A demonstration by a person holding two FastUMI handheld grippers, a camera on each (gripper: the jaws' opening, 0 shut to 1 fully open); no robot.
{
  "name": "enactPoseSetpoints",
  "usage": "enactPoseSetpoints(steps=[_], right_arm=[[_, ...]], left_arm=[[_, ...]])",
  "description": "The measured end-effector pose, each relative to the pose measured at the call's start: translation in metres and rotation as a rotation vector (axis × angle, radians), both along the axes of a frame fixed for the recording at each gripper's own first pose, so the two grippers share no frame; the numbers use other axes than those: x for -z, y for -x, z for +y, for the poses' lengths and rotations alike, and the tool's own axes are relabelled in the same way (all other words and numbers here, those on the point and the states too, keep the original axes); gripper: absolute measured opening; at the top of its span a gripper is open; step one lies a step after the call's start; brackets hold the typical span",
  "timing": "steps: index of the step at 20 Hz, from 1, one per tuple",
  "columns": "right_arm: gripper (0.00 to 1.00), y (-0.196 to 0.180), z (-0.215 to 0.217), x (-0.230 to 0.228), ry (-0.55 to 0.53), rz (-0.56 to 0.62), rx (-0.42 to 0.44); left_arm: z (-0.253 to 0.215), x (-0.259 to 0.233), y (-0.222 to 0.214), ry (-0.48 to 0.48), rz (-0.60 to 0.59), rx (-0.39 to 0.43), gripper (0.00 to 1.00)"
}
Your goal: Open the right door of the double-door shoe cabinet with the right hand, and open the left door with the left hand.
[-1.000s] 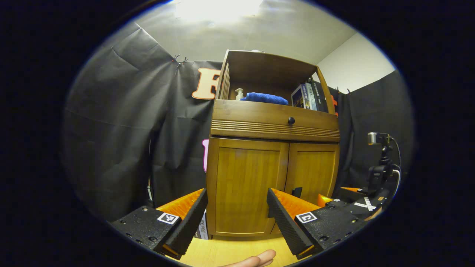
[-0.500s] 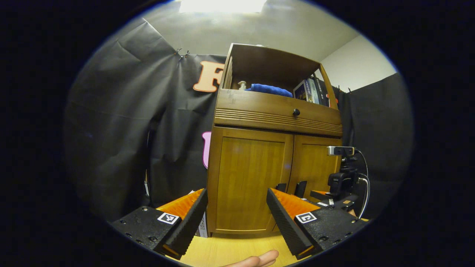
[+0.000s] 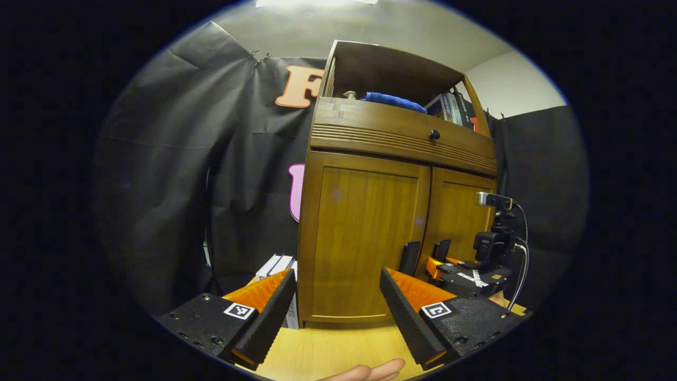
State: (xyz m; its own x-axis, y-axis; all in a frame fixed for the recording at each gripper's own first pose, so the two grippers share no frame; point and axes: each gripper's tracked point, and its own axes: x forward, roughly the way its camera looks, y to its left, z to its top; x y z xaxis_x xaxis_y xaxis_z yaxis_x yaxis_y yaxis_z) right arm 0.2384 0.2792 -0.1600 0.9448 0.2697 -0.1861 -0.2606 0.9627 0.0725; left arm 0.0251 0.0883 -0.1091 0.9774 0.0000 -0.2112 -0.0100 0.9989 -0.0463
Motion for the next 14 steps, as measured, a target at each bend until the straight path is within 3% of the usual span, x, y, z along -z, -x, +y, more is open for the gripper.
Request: enactPoseSetpoints(steps=[9, 14], right_arm=[[0.2, 0.06, -0.042, -0.009, -0.031, 0.012, -0.137], [0.2, 0.088, -0.075, -0.014, -0.032, 0.011, -0.186]], left_arm=[[-0.036, 0.002, 0.033, 0.003, 0.02, 0.064, 0.98], [-0.041, -0.003, 0.042, -0.015, 0.004, 0.046, 0.98]])
